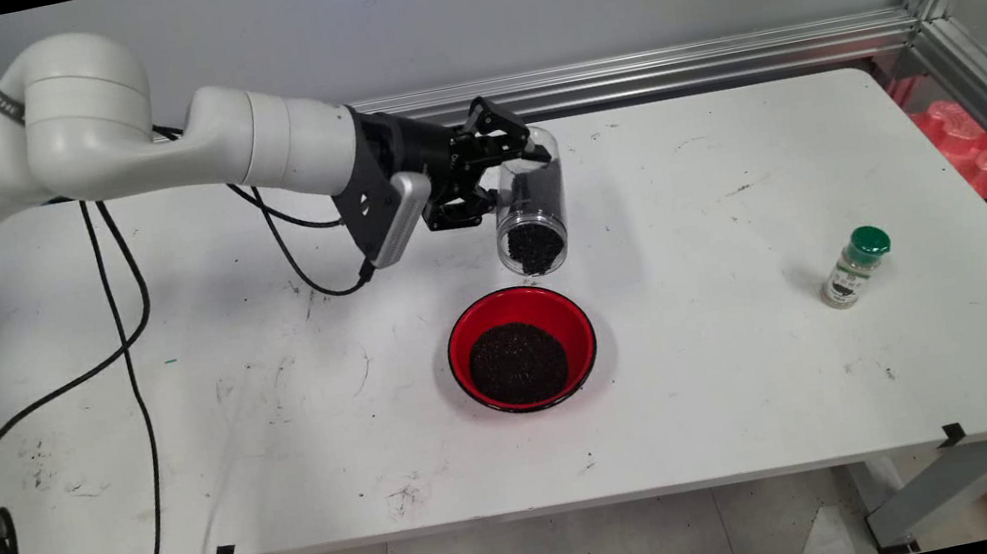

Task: Pour the black seasoning powder in the red bowl

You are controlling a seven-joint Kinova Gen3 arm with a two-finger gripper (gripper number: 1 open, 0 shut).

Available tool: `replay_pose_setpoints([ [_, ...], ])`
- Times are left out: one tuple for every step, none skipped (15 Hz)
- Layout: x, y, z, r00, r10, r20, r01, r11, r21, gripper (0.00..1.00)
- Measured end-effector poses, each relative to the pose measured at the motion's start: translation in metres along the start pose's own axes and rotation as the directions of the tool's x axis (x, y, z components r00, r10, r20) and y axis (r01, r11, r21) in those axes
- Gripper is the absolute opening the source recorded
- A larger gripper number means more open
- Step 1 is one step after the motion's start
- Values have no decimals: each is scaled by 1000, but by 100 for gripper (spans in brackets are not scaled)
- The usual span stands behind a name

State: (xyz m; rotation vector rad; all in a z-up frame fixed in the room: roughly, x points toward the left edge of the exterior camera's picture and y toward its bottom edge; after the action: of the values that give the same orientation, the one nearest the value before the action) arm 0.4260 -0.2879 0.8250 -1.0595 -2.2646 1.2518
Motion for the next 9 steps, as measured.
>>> replay_pose_setpoints([
  [-1, 0, 1, 1000, -30, -7, 30, 1000, -4, 0],
  [-2, 0, 2, 998, -60, -14, 60, 998, -7, 0],
  [-3, 0, 3, 996, -88, -18, 88, 996, -9, 0],
  [-4, -1, 4, 993, -117, -24, 117, 993, -12, 0],
  [-5, -1, 4, 990, -136, -28, 136, 991, -13, 0],
  [-6, -2, 5, 986, -166, -33, 165, 986, -17, 0],
  [-6, -2, 6, 982, -185, -37, 184, 983, -19, 0],
  [-8, -2, 7, 976, -216, -41, 215, 976, -23, 0],
  [-9, -3, 8, 969, -242, -45, 241, 970, -26, 0],
])
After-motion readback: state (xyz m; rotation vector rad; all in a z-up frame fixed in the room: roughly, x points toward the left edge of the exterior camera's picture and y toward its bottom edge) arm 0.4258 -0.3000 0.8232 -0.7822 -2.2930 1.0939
